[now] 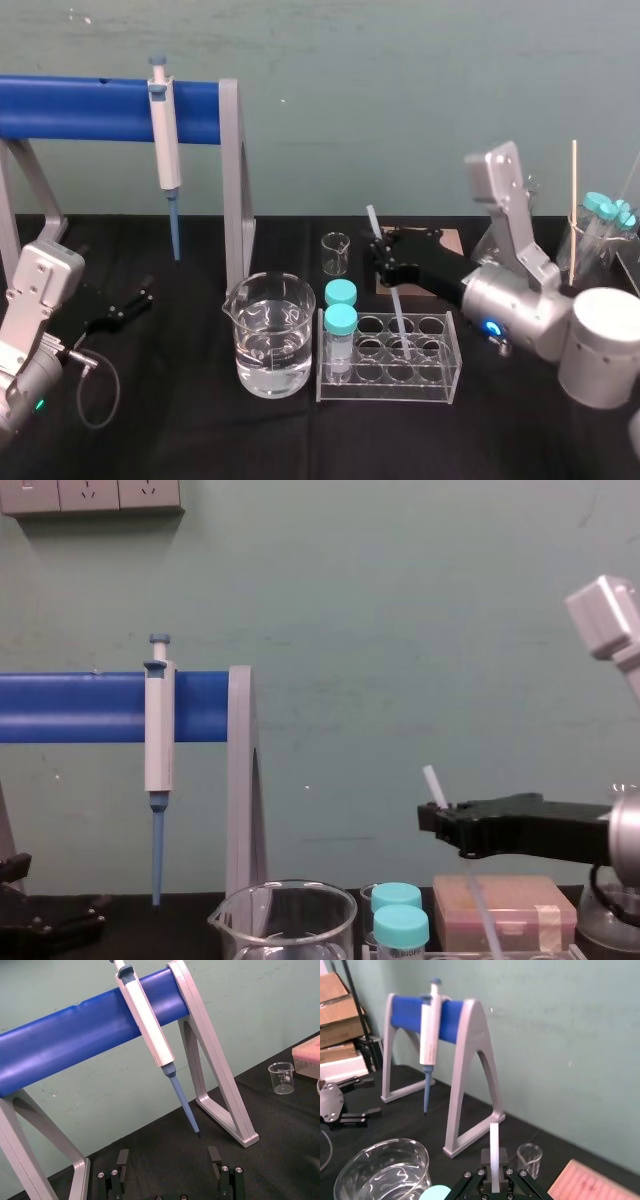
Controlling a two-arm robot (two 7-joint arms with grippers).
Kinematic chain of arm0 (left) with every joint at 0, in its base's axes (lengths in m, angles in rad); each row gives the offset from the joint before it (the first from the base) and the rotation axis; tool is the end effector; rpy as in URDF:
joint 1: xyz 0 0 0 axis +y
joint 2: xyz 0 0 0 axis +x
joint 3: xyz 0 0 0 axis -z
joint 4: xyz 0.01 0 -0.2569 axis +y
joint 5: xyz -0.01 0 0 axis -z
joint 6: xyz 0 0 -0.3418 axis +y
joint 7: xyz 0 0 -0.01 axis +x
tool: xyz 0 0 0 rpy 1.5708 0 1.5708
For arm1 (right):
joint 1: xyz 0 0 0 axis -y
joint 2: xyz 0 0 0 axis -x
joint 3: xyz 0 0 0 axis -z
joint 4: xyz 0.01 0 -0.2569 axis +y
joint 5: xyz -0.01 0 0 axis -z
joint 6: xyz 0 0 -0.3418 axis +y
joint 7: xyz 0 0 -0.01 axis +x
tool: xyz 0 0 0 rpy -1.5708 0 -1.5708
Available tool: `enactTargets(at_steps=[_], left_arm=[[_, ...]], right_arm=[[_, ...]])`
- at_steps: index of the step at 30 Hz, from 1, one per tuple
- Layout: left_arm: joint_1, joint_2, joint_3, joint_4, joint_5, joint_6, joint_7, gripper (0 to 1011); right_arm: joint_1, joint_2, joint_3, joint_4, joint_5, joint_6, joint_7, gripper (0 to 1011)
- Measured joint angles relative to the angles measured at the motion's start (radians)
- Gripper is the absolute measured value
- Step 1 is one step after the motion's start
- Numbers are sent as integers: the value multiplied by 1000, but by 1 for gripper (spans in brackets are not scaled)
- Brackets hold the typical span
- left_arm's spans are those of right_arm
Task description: Pick up the stirring rod with one hand, then place it down.
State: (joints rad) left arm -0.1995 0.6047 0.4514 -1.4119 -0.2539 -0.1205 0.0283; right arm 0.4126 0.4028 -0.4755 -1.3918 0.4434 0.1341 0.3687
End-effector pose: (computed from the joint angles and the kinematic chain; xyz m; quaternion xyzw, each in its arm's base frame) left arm 0.3839 0.0552 -0.2819 0.1415 -0.1324 0.5799 0.7913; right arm 0.4357 0.0200 -0.2108 -0.0631 0.0046 -0.4148 0.9077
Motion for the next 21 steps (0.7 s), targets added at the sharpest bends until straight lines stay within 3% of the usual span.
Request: enactTargets(at_steps=[4,9,21], left_arm=[[0,0,0,0,0,0,0,1000],[0,0,0,0,0,0,0,1000],[0,0,0,0,0,0,0,1000]], right_arm=[[-49,16,15,-27,-34,-103,-3,70],[-111,8,55,-43,-26,-215,1,70],[-148,-32,146,-82,23,-345,23,70]])
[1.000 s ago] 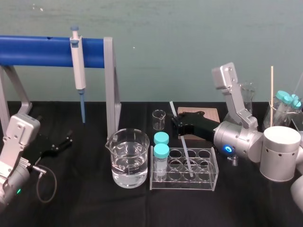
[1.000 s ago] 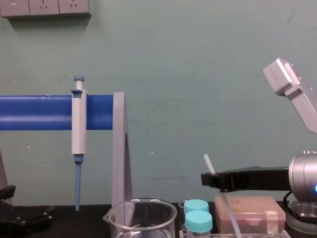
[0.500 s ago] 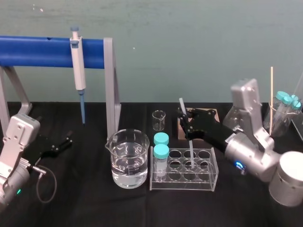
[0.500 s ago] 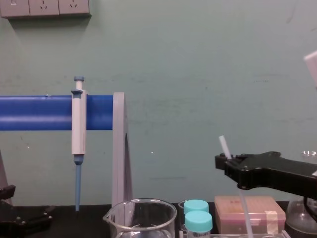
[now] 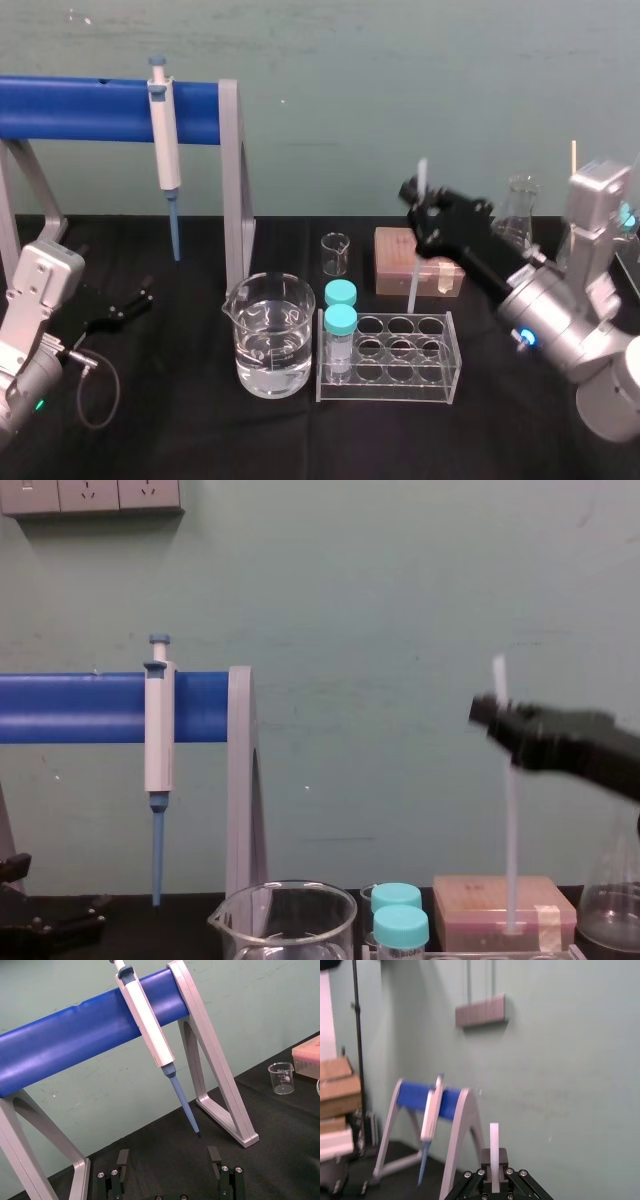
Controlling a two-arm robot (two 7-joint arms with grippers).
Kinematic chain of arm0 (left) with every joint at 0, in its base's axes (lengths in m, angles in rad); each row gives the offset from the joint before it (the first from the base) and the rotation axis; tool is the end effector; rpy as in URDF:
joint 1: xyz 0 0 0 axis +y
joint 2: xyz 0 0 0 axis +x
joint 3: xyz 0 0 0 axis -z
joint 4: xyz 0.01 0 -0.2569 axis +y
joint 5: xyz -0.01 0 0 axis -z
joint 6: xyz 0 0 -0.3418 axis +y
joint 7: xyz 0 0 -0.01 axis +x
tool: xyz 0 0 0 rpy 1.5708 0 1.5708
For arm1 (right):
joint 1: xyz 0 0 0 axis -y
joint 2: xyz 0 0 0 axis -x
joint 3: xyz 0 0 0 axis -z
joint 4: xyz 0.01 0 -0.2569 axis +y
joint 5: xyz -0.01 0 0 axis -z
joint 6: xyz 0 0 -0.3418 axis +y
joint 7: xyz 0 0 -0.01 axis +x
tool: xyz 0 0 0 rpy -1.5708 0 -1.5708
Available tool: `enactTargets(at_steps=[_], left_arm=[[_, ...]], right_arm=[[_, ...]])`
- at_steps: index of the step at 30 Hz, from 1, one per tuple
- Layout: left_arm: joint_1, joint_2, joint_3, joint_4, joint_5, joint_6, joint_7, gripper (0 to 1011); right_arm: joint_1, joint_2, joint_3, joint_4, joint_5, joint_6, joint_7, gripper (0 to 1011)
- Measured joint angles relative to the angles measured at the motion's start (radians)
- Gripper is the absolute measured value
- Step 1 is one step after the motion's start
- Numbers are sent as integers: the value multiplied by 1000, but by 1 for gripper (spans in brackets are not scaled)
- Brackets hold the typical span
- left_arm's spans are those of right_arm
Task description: Pick up the stirring rod with one hand, then place it down.
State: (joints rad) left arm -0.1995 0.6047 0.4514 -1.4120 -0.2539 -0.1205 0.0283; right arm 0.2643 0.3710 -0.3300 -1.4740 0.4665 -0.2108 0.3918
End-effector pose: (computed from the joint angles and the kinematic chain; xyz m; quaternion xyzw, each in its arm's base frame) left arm 0.3839 0.0551 -0.2819 0.1415 -0.1325 0.5799 0.7913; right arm 0.4120 -0.0008 -0.2205 0.0988 -0.0837 -0.4371 0.8900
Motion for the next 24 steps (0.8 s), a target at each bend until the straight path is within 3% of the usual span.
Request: enactTargets(at_steps=[9,24], left_arm=[[0,0,0,0,0,0,0,1000],[0,0,0,0,0,0,0,1000]], right_arm=[[30,-13,87,-54,44,-10,6,70],[17,-12,122,-74,43,58,3,70]])
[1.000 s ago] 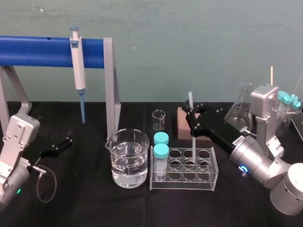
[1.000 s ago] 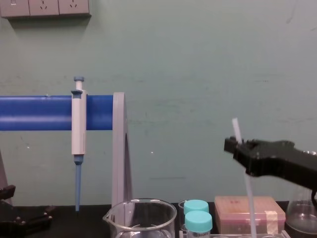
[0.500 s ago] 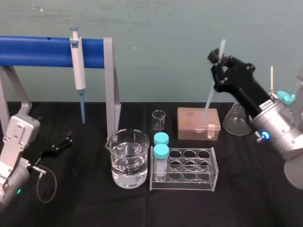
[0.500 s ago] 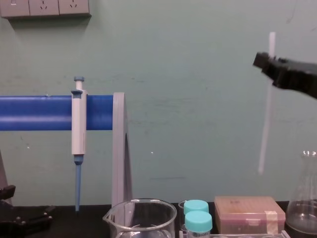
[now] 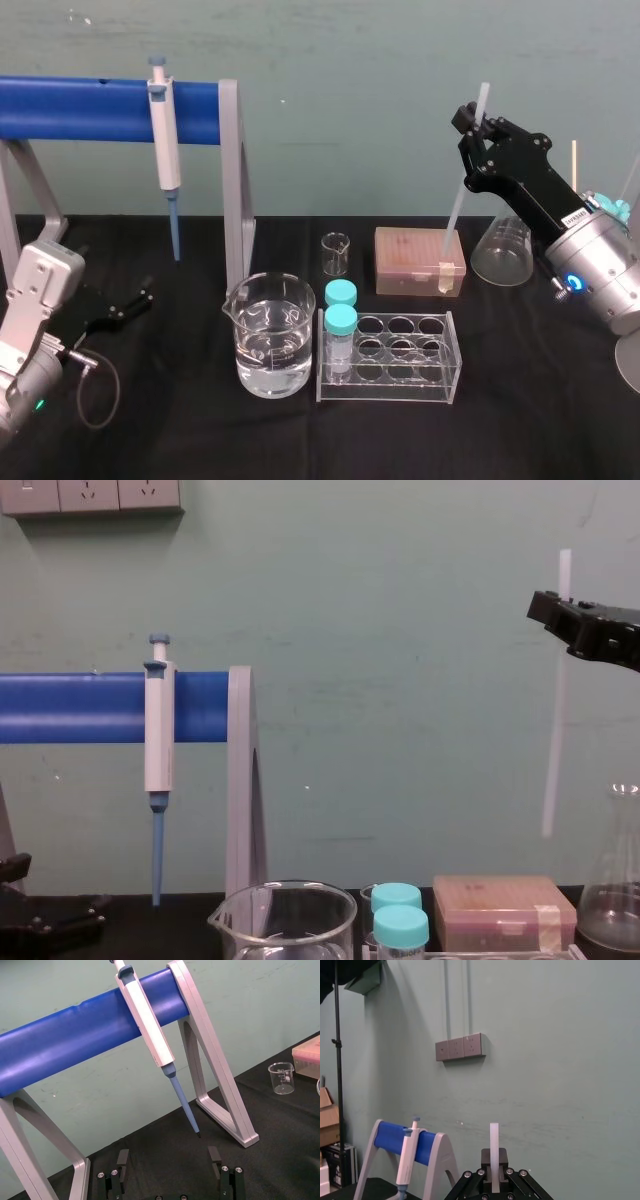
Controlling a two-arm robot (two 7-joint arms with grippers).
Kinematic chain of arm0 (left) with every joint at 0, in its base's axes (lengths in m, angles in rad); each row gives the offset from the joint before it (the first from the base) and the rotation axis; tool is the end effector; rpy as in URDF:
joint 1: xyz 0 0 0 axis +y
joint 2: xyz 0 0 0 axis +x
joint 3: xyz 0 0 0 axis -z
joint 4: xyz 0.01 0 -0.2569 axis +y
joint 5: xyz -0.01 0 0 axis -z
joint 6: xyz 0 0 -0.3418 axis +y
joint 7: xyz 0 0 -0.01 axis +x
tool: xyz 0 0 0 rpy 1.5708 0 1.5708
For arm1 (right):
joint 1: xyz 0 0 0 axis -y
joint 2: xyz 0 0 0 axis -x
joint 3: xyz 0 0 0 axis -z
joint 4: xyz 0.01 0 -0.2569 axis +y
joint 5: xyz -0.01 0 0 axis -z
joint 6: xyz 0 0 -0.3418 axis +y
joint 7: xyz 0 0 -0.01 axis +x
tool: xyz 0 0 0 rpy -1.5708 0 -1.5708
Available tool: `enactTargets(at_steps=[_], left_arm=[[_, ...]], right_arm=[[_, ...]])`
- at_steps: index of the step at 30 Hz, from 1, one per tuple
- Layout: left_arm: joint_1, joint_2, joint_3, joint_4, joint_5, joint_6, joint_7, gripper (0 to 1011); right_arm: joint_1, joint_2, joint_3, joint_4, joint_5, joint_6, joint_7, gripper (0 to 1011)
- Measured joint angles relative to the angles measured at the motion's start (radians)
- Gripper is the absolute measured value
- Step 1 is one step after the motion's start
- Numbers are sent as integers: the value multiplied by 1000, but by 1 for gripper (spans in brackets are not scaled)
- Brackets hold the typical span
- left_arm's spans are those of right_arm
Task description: Pick up the stirring rod with one hand, then place it down.
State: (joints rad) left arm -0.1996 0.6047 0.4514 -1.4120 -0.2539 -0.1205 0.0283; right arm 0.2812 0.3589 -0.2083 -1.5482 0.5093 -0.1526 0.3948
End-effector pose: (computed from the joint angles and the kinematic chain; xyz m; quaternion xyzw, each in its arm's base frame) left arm 0.3839 0.0551 -0.2819 0.1415 -0.1325 0.5799 0.7913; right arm 0.4181 -0.0268 -0.1728 0.1455 -0.0963 -0.4654 0.8678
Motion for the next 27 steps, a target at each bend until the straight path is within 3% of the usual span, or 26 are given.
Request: enactTargets(at_steps=[27], left_arm=[[0,0,0,0,0,0,0,1000]], right_arm=[[-14,-1,0,-8,-7,19,10,70]])
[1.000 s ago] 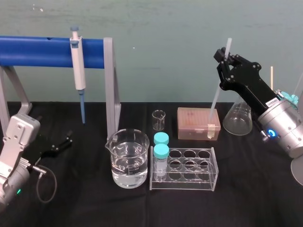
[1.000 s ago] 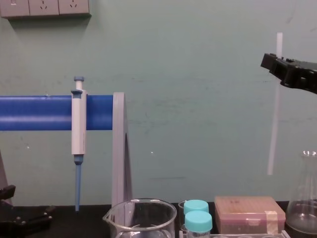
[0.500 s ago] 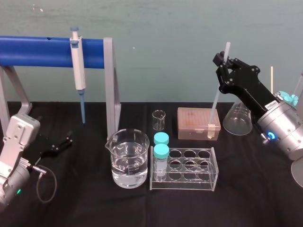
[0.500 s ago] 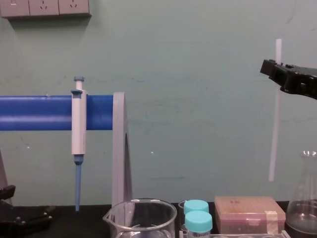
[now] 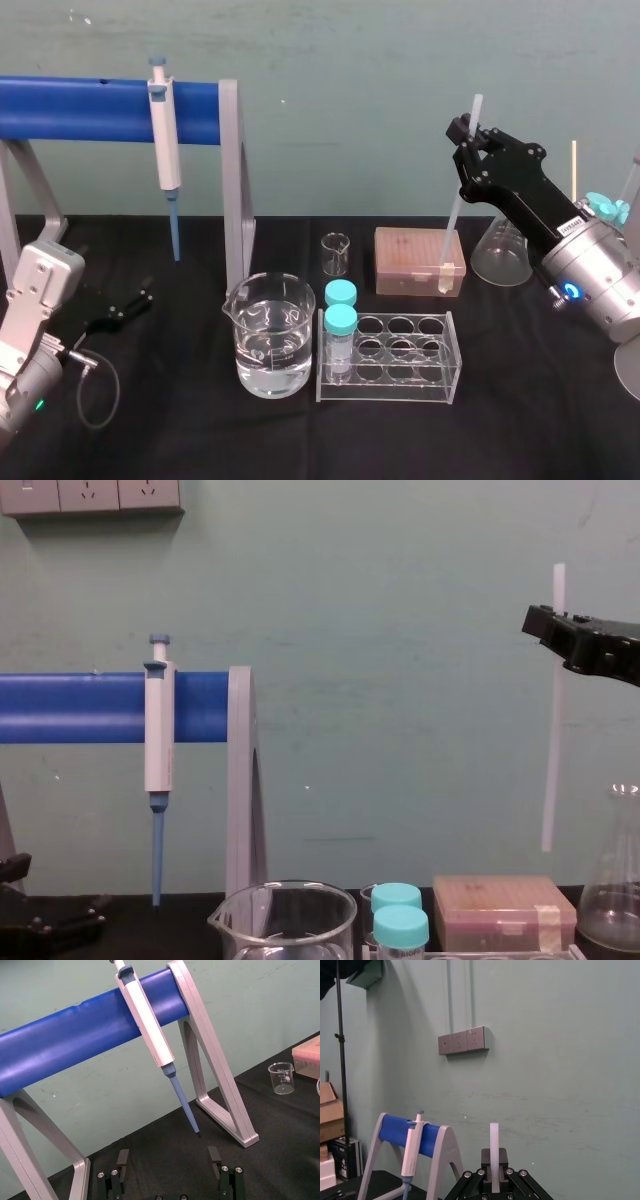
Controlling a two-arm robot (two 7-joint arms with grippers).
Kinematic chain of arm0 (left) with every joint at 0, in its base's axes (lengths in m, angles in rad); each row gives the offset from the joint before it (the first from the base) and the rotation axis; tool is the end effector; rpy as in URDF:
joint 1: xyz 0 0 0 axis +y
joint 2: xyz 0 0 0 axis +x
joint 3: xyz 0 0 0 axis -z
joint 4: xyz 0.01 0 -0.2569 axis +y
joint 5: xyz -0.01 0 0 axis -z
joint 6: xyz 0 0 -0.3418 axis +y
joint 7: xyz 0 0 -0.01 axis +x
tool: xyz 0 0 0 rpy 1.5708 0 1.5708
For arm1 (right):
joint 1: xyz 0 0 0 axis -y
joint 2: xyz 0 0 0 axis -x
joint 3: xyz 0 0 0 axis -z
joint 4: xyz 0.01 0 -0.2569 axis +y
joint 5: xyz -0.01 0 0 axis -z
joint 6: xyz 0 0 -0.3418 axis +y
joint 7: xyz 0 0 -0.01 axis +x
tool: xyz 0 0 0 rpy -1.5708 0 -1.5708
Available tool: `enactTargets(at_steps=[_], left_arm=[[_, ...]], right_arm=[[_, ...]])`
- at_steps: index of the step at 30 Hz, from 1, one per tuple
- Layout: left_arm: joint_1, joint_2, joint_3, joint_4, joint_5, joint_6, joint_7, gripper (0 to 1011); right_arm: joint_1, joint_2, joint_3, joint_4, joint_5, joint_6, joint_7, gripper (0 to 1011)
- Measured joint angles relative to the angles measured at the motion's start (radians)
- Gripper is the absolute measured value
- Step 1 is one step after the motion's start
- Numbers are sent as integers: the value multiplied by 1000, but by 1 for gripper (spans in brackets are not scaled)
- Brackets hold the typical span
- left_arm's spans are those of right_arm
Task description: Pick up the stirring rod with one hand, then place it down.
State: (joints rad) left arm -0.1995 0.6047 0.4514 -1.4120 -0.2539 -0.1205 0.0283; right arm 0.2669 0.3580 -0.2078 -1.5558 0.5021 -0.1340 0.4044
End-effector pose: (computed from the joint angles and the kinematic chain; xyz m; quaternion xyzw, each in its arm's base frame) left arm 0.3839 0.0551 -0.2819 0.1415 -0.1325 0.5799 0.7913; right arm 0.4151 -0.0257 -0.1765 0.1357 -0.0884 -0.4610 0.8725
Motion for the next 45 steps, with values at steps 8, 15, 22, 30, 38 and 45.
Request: enactTargets(at_steps=[8,15,22,30,38,45], left_arm=[[0,0,0,0,0,0,0,1000],[0,0,0,0,0,0,0,1000],[0,0,0,0,0,0,0,1000],[0,0,0,0,0,0,0,1000],[0,0,0,0,0,0,0,1000],[0,0,0,0,0,0,0,1000]], right_arm=[[-2,2,0,-2,0,0,2,70],[-2,3,0,-2,1,0,3,70],[-2,3,-3,-2,4,2,4,70],[-1,4,-7,0,5,5,5,70],[2,3,-9,7,5,6,5,70],[8,1,-11,15,5,7,5,70]])
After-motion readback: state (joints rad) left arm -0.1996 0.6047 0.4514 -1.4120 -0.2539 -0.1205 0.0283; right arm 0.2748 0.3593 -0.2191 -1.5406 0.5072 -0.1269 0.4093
